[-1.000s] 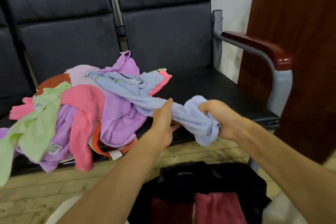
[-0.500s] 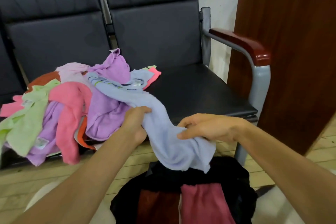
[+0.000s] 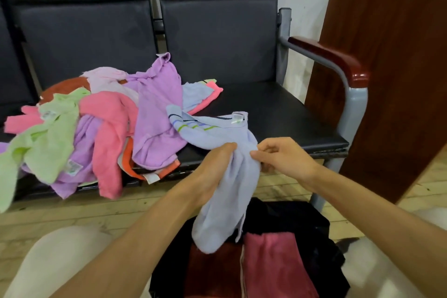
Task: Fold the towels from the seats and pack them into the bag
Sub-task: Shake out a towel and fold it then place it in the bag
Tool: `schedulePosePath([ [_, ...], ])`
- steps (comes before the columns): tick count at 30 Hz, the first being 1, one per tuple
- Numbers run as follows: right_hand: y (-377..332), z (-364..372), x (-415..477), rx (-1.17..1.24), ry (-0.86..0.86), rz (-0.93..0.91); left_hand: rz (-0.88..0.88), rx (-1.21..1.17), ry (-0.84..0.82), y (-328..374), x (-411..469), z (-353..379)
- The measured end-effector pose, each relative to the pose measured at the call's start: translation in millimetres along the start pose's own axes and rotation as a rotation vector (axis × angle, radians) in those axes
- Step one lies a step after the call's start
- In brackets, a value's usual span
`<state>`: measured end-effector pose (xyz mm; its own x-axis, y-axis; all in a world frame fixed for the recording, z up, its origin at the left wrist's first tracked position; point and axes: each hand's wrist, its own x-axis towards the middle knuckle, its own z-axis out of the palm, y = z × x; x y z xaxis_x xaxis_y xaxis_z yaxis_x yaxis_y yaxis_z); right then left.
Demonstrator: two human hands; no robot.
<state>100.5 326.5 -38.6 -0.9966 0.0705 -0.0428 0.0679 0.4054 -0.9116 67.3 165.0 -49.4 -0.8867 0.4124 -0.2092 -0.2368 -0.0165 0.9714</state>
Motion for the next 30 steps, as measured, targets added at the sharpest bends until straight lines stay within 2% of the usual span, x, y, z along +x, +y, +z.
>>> schedulePosePath([
  [1, 0.0, -0.3, 0.2, -0.009, 0.004, 0.009, 0.038, 0.05, 0.062, -3.2, 0.5, -1.5],
  [2, 1.5, -0.4, 0.6, 0.025, 0.005, 0.022, 0.037, 0.073, 0.051, -3.9, -1.3, -2.6],
  [8, 16.1, -1.5, 4.0, 0.671, 0.017, 0.202, -0.045, 0.071, -0.043, -12.4, -9.5, -3.6],
  [10, 19.3, -8.6, 5.3, 0.786, 0.025, 0.231, -0.071, 0.058, -0.065, -12.4, -12.7, -4.2],
  [15, 28.7, -28.5, -0.7, 0.695, 0.07, 0.3, -0.124, 0.149, -0.113, -14.0, -13.6, -7.5],
  [20, 34.2, -36.1, -6.1, 0.469, 0.147, 0.286, -0.181, 0.088, -0.159, -14.9, -14.9, -5.3],
  [26, 32.9, -36.1, -11.1, 0.146, 0.189, 0.069, -0.178, 0.061, -0.153, -16.0, -13.9, -4.1],
  [30, 29.8, -34.6, -4.8, -0.014, 0.271, 0.041, -0.127, -0.091, -0.07, -6.9, -13.1, -8.0],
])
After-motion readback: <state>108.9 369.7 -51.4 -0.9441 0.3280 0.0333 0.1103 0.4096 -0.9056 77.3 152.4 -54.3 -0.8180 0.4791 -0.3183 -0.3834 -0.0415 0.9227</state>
